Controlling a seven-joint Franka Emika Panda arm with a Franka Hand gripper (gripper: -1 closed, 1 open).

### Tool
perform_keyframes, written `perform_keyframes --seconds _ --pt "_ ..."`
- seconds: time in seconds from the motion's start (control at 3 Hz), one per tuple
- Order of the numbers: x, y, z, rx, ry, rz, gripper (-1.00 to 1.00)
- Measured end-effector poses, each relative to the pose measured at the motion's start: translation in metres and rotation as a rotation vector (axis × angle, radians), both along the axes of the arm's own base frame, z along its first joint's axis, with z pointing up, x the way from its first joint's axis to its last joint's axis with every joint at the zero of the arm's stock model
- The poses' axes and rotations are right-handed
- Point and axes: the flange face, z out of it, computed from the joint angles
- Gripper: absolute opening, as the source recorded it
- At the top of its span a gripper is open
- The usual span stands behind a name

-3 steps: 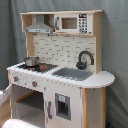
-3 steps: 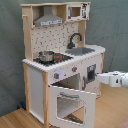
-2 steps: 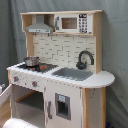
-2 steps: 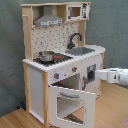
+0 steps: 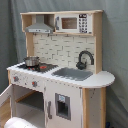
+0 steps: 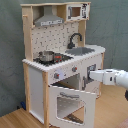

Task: Play with the kitchen

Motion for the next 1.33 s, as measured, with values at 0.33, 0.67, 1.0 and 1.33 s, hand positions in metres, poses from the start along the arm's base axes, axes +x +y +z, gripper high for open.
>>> perform_keyframes --seconds 0.33,0.67,1.0,1.33 --pt "-0.002 0.027 -0.004 0.048 -0.017 0.023 1.0" --pt "0.0 0.051 -0.016 0.083 -0.024 0.037 1.0" --pt "0.004 0.07 -0.035 0.099 -0.024 0.047 1.0" --pt "0.01 0.091 -0.062 0.104 -0.021 0.071 1.0"
